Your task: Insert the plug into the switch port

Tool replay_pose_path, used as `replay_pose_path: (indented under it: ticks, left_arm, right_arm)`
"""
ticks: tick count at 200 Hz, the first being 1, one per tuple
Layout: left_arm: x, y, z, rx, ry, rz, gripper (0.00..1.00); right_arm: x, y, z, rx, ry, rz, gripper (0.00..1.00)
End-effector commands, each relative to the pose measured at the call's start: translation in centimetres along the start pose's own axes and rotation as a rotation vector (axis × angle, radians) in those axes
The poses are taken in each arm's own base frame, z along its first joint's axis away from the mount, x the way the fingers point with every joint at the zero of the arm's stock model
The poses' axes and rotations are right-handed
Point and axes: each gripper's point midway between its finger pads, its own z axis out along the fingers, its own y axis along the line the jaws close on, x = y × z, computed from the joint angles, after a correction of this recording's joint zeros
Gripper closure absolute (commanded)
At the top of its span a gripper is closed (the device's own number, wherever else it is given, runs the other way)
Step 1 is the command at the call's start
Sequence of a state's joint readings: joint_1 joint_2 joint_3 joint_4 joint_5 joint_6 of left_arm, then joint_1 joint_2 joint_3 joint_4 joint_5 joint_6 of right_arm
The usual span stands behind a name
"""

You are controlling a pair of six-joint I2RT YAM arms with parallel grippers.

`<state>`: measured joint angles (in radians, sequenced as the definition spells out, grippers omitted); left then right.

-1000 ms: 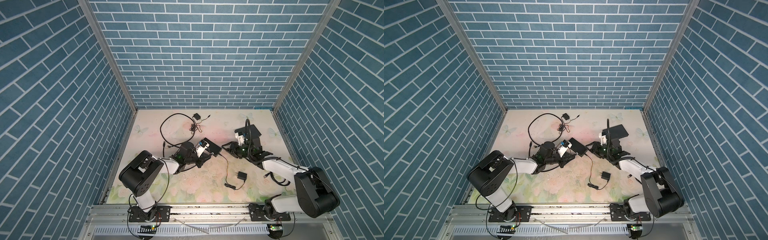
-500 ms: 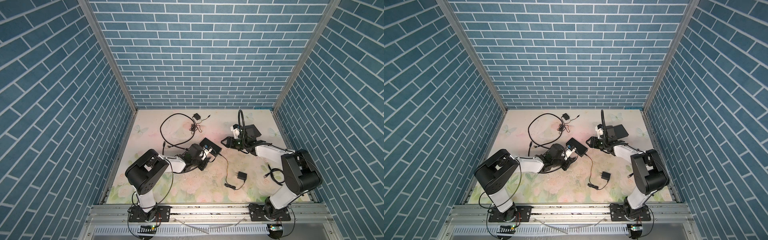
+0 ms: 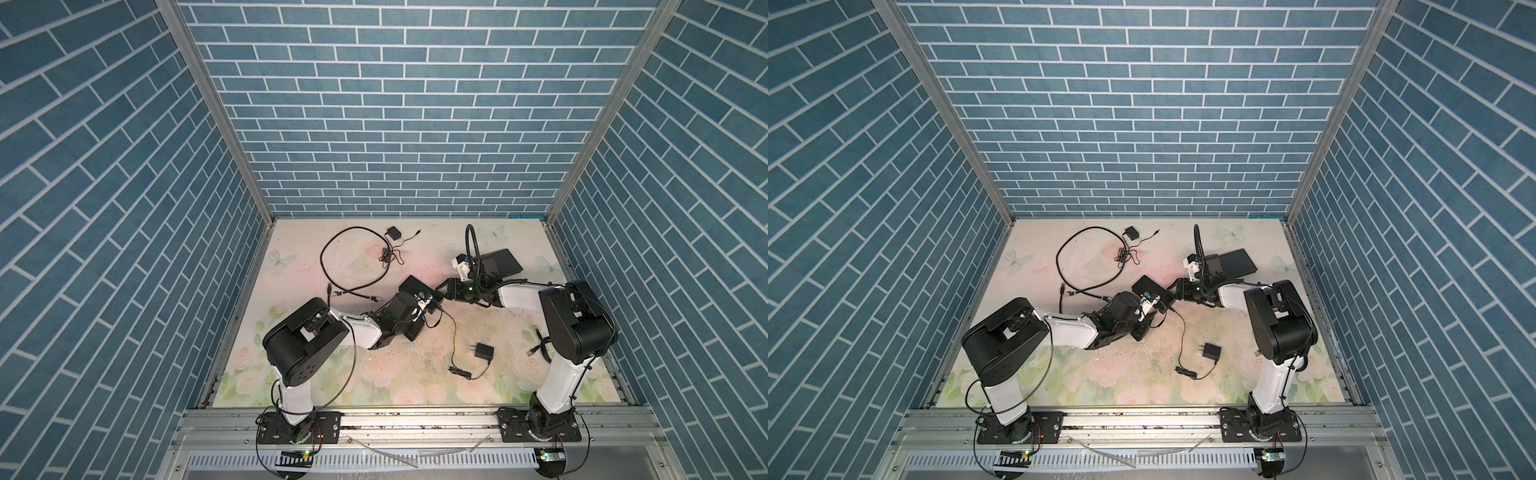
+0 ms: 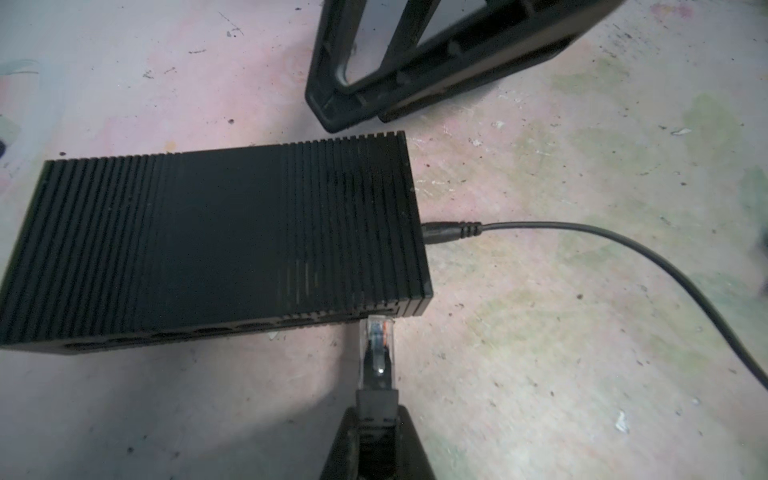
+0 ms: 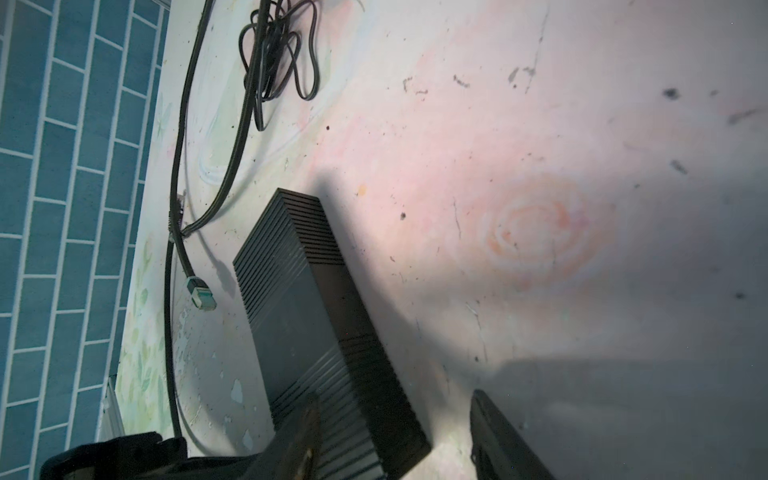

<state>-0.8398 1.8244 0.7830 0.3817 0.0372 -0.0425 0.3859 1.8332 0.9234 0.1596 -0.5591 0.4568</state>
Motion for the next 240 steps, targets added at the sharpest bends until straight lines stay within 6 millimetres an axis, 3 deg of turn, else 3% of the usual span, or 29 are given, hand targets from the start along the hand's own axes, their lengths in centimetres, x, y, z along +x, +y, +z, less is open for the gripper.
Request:
replay_pose_path:
  ticks: [1, 95, 143, 148, 189, 240]
  left_arm:
    - [1.7, 0.5, 0.6, -0.048, 0.069, 0.002, 0.98]
    - [0.5, 0.2, 1.0, -0.036, 0.014, 0.006, 0.98]
    - [-1.0, -0.2, -0.3, -0.009, -0.128, -0.013, 0.98]
    - [0.0, -0.2, -0.3, -0.008, -0.112, -0.013, 0.98]
    - [0.1, -0.6, -0.4, 0.022, -0.139, 0.025, 0.98]
    - [1.3, -0.9, 0.9, 0.048, -0.075, 0.015, 0.98]
  right_arm:
    - [-1.2, 1.6, 0.3, -0.059, -0.013, -0.05, 0.43]
    - [2.3, 1.1, 1.0, -0.069, 0.113, -0.027, 0.44]
    - [3.5, 0.5, 1.1, -0.042, 0.153, -0.013, 0.46]
    - [3.6, 0.5, 1.1, -0.043, 0.156, -0.009, 0.46]
    - [4.5, 0.1, 0.9, -0.021, 0.182, -0.004, 0.46]
    - [5.0, 0.6, 0.4, -0.044, 0.218, -0.009, 0.48]
